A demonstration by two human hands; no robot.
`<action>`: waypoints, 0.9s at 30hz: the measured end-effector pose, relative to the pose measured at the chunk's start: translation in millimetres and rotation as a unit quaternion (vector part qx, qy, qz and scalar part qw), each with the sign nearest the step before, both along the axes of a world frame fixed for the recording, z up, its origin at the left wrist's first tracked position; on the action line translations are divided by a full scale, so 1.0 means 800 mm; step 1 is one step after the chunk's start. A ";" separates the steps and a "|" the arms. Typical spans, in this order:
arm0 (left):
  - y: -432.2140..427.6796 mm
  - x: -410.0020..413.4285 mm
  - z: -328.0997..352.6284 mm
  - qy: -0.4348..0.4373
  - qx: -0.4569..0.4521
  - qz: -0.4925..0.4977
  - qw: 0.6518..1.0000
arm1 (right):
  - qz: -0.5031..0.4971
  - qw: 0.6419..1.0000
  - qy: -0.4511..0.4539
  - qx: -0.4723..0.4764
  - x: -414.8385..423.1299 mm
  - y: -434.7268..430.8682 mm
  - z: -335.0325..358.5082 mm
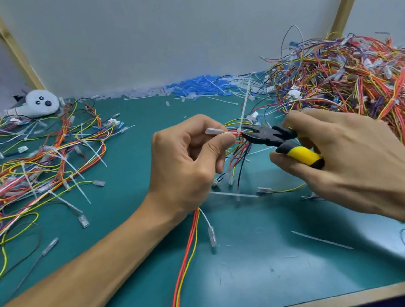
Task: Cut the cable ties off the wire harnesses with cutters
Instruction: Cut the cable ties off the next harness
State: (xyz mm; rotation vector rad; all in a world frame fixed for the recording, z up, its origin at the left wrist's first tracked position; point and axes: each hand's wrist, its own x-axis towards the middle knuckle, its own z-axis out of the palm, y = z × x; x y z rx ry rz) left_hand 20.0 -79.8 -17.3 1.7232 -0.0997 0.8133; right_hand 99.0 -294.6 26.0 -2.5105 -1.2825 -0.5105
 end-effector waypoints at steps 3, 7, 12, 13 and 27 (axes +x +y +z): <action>-0.002 -0.003 0.001 -0.007 0.040 0.008 0.999 | -0.002 1.000 -0.010 0.015 0.001 0.001 -0.003; -0.008 -0.004 0.001 -0.012 0.082 0.013 0.996 | -0.003 0.999 -0.031 0.008 0.000 0.003 -0.004; -0.007 -0.007 0.002 -0.013 0.087 0.011 0.996 | 0.005 1.000 -0.013 0.010 0.000 -0.001 -0.003; -0.008 -0.008 0.002 -0.013 0.086 0.011 0.996 | 0.003 1.000 -0.026 0.001 0.000 0.000 -0.001; -0.007 -0.001 0.003 -0.001 0.003 -0.025 1.000 | 0.029 0.996 0.073 0.038 0.009 -0.001 -0.012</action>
